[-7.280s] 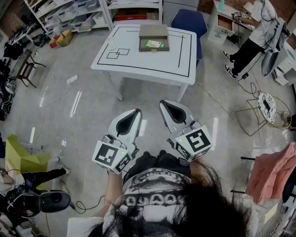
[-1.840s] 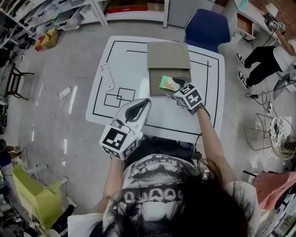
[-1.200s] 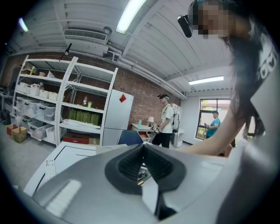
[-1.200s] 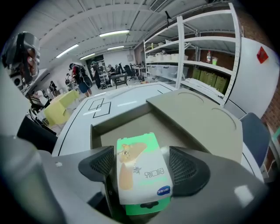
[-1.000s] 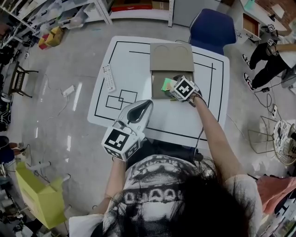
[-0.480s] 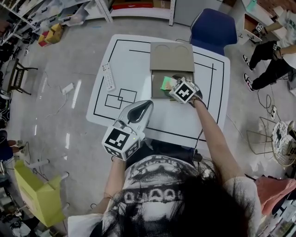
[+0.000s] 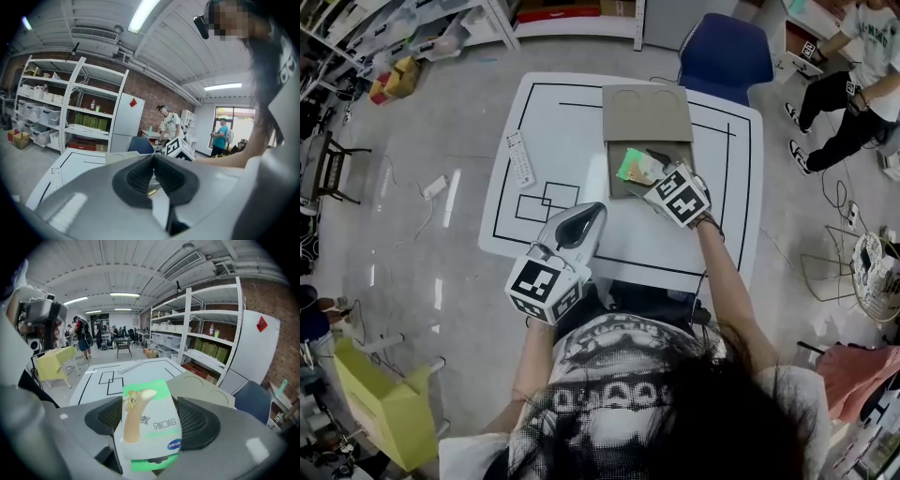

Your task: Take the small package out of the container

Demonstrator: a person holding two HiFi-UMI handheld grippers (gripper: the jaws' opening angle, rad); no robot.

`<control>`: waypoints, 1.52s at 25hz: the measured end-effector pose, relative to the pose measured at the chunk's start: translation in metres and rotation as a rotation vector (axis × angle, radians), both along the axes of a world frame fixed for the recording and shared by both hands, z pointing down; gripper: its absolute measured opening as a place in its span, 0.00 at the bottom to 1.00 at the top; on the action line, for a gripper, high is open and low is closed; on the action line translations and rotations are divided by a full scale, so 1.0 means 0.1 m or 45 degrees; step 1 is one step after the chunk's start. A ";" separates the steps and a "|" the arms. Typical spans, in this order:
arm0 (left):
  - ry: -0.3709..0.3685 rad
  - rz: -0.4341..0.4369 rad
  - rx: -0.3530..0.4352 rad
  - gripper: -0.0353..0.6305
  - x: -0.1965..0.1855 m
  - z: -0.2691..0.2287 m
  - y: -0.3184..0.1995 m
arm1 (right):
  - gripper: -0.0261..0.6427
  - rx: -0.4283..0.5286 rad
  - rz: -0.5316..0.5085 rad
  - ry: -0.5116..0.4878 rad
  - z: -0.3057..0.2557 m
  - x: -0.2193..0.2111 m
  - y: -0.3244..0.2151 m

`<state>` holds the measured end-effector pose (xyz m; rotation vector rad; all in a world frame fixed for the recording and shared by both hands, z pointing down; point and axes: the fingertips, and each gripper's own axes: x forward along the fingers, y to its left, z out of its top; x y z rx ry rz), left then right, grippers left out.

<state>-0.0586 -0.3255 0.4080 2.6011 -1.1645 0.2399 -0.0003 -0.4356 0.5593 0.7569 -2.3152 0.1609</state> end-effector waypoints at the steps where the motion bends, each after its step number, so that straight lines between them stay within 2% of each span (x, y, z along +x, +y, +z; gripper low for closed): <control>1: 0.003 0.005 0.001 0.05 -0.02 -0.01 0.02 | 0.60 0.014 0.014 -0.022 -0.08 -0.02 0.04; 9: 0.019 0.030 0.012 0.05 -0.34 -0.07 0.20 | 0.60 0.096 0.135 -0.193 -0.64 -0.24 0.46; 15: 0.021 0.066 0.017 0.05 -0.62 -0.09 0.41 | 0.60 0.130 0.229 -0.261 -0.86 -0.44 0.84; 25: 0.021 0.143 0.016 0.05 -1.06 -0.08 0.83 | 0.60 0.120 0.360 -0.288 -0.92 -0.79 1.58; 38: 0.035 0.305 0.001 0.05 -1.47 -0.02 1.52 | 0.60 0.226 0.514 -0.340 -1.24 -1.25 2.40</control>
